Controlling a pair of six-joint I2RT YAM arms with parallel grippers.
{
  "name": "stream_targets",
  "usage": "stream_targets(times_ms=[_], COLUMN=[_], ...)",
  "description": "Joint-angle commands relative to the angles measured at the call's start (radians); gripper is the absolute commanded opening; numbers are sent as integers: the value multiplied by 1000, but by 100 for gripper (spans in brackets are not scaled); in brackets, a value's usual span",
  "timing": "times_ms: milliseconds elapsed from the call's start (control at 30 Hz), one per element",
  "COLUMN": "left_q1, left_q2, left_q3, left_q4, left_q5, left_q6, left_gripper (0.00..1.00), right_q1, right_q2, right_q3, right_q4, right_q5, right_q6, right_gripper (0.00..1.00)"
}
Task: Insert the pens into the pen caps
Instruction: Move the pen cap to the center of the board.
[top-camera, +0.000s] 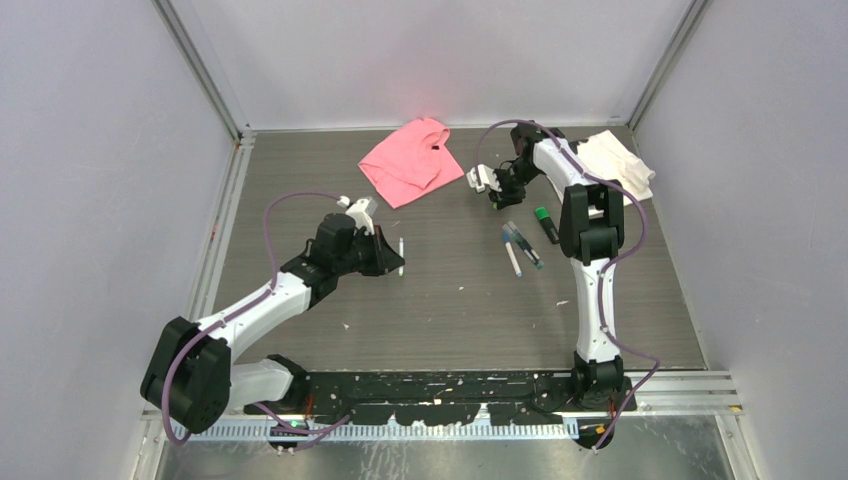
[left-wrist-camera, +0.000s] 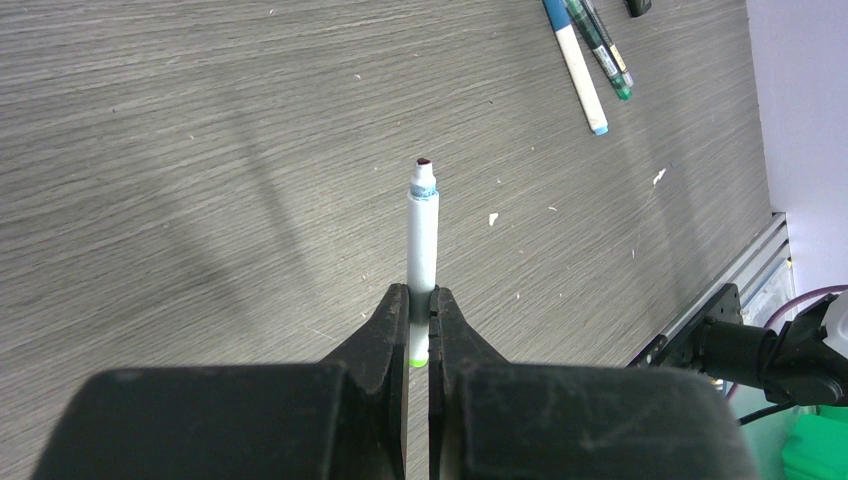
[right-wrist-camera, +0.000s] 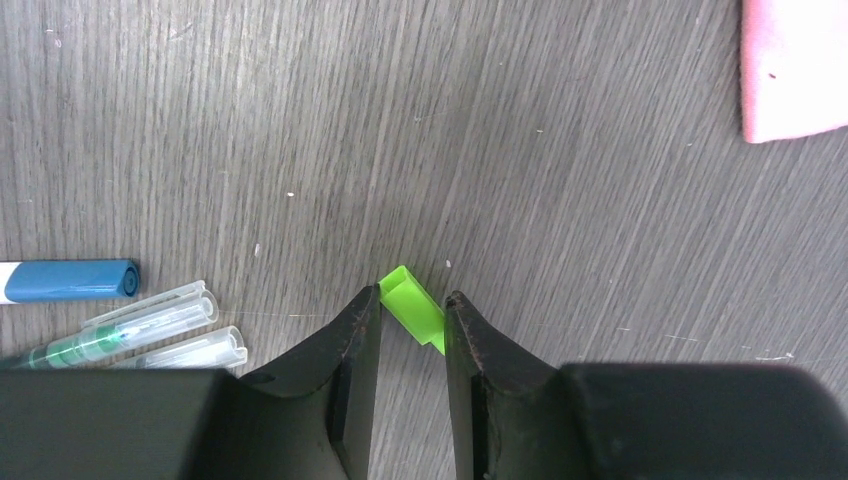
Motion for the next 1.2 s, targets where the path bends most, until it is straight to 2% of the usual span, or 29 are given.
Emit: stream_targets(times_ms=[0, 200, 367, 533, 667, 733, 967, 1067, 1167], left_q1=[2, 2, 2, 2, 2, 2, 3, 3, 3], left_q2=[-27, -54, -101, -173, -239, -277, -429, -483, -517], left_q3=[34, 17, -21, -76, -113, -129, -205, -225, -246], left_q4=[37, 44, 46, 50, 40, 26, 11, 0, 1], left_q5=[9, 3, -28, -94, -148, -172, -243, -256, -247], left_q6=[0, -14, -34, -57, -74, -81, -139, -153, -168], left_gripper=[1, 1, 1, 1, 1, 1, 1, 1, 1], right_q1=[19, 59, 152, 319, 428, 463, 492, 487, 463], right_q2=[-29, -107, -243, -375, -382, -378, -346, -385, -409], right_q3=[-19, -98, -329, -561, -589, -583, -543, -519, -428], right_q4=[-21, 63, 262, 575, 703, 730, 718, 686, 524], right_q5=[-13, -74, -40, 143, 353, 420, 415, 352, 220], right_q6=[4, 193, 526, 918, 1250, 1371, 1564, 1588, 1520], right_gripper=[8, 8, 8, 8, 6, 9, 25, 31, 38])
